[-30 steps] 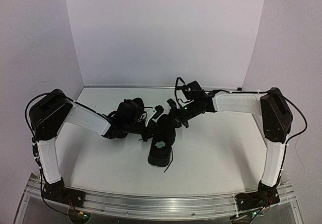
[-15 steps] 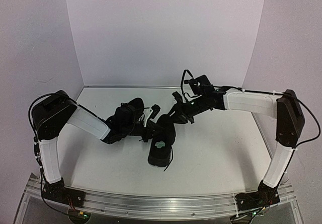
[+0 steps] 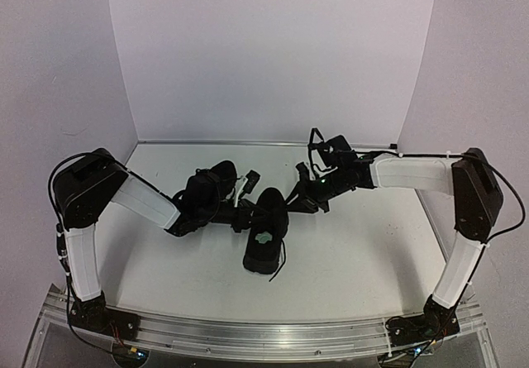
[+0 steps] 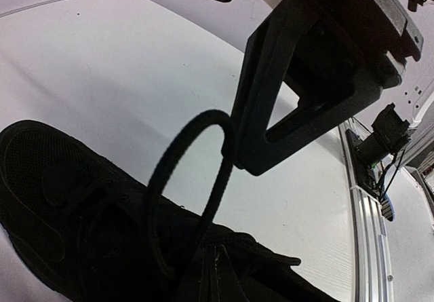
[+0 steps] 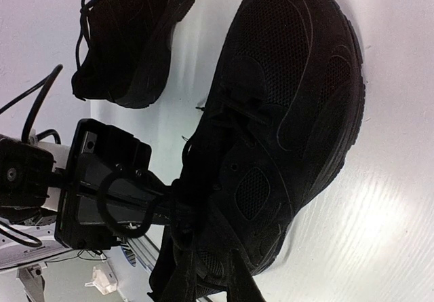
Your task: Tie the shoes
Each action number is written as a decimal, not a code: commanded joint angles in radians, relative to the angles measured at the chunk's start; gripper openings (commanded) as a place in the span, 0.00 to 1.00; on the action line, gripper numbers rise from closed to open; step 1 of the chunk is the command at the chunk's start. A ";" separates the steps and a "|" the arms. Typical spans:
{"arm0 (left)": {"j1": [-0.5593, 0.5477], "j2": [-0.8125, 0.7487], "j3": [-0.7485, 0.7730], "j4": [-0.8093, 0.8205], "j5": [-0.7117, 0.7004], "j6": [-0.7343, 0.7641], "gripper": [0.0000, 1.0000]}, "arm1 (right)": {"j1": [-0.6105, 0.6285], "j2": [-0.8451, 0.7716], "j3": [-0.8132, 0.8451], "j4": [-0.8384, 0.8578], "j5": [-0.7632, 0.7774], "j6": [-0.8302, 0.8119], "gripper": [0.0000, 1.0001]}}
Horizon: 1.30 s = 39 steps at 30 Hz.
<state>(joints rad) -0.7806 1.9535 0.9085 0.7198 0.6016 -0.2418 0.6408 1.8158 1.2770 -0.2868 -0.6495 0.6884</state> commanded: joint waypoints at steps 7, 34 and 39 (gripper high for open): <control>-0.006 0.023 -0.002 0.119 0.113 -0.059 0.00 | 0.035 0.090 0.053 0.077 -0.004 0.011 0.15; 0.018 0.080 0.028 0.140 0.141 -0.102 0.00 | 0.088 0.124 0.118 0.107 -0.039 0.064 0.24; 0.019 0.091 0.038 0.180 0.146 -0.121 0.00 | 0.100 0.154 0.117 0.107 -0.044 0.070 0.23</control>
<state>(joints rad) -0.7613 2.0189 0.9104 0.8507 0.7327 -0.3399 0.7112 1.9418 1.3620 -0.2031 -0.6561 0.7456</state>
